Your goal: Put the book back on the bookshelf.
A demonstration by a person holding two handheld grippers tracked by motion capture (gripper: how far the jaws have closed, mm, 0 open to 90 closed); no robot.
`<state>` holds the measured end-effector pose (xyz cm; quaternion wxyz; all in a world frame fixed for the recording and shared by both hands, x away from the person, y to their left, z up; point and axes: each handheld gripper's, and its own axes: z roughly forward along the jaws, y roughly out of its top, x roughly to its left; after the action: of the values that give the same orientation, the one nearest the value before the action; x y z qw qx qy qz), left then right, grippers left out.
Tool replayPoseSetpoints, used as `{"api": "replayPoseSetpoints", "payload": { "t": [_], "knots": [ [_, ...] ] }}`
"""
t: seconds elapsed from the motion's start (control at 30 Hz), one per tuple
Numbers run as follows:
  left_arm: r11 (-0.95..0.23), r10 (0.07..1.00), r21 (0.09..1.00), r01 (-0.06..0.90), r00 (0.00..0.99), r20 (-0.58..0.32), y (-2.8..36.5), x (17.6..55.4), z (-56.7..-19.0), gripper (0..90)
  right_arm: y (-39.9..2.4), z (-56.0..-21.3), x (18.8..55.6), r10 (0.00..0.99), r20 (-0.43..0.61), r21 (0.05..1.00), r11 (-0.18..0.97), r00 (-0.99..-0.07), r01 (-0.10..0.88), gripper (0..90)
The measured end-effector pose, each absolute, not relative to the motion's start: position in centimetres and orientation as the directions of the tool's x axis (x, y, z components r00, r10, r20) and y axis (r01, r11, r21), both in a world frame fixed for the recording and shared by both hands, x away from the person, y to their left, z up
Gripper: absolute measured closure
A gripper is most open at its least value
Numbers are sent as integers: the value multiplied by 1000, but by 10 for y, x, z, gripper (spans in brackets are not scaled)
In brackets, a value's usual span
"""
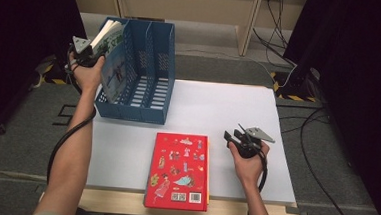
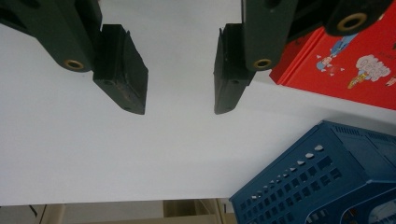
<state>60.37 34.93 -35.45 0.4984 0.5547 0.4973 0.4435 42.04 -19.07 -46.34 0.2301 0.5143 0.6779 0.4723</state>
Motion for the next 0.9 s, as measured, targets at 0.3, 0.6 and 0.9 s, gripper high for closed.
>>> {"api": "replayPoseSetpoints", "payload": {
  "t": [0.3, 0.6, 0.9],
  "knots": [
    [-14, 995, 992, 127, 99, 1, 350, 600, -347, 606, -187, -463, 420, 914, 172, 877, 28, -368, 479, 553],
    [41, 997, 986, 162, 58, -51, 356, 587, -348, 419, -187, -461, 419, 913, 169, 879, 31, -372, 476, 553],
    [67, 996, 981, 182, 44, -77, 360, 565, -346, 396, -183, -456, 419, 912, 164, 881, 36, -376, 473, 552]
  ]
}}
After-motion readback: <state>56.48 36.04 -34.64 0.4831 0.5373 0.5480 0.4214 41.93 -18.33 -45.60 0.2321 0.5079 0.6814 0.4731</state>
